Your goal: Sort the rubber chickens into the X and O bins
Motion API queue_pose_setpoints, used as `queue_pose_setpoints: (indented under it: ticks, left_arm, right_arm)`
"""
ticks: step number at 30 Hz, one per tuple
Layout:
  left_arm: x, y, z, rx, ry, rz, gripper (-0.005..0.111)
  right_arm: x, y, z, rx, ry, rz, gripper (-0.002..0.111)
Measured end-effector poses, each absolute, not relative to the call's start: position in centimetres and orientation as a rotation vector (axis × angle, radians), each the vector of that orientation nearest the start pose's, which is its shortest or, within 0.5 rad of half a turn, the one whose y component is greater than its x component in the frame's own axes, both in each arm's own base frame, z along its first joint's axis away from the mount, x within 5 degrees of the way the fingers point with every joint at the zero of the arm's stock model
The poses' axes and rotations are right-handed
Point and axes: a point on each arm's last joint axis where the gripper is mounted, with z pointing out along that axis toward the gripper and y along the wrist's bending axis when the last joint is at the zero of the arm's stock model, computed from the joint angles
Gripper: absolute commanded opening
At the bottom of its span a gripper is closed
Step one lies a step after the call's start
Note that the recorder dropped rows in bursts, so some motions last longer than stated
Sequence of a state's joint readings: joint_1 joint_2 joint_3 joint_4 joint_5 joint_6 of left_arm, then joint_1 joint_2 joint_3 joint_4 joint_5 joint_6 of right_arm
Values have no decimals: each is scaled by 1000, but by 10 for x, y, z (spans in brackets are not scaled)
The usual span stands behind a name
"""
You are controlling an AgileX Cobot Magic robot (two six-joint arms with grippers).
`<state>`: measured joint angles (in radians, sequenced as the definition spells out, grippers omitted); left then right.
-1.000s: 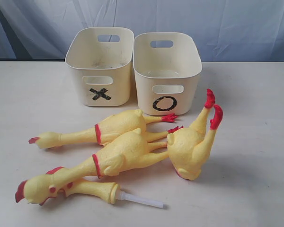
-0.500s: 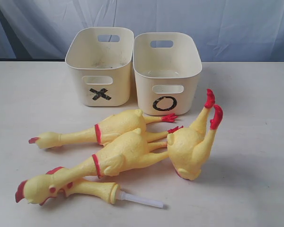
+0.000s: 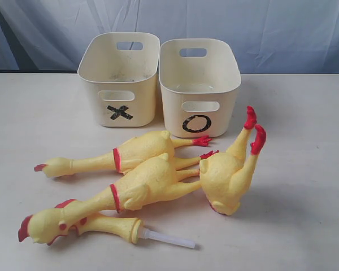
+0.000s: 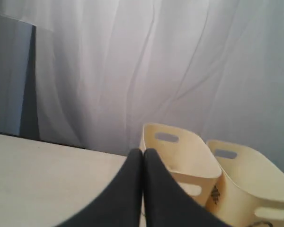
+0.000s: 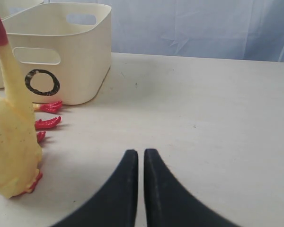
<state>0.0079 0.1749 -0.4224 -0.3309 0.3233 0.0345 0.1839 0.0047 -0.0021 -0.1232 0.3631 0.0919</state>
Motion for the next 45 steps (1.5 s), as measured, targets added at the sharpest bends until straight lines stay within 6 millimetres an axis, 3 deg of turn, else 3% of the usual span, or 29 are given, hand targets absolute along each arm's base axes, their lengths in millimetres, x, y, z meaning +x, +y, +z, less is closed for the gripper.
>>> queue_pose_setpoints:
  ticks: [8, 17, 33, 41, 45]
  left_arm:
    - [64, -40, 330, 223, 1669, -480, 0]
    - [94, -52, 336, 370, 1792, -613, 0]
    - [114, -56, 315, 466, 2005, -663, 0]
    - [149, -50, 285, 311, 2297, -688, 0]
    - [156, -69, 284, 439, 2334, -758, 0]
  right_arm:
    - [53, 6, 181, -161, 1840, 72, 6]
    - [53, 6, 181, -161, 1840, 72, 6]
    - [53, 6, 181, -161, 1840, 72, 6]
    - [53, 6, 181, -161, 1840, 72, 6]
    - [53, 6, 181, -161, 1840, 72, 6]
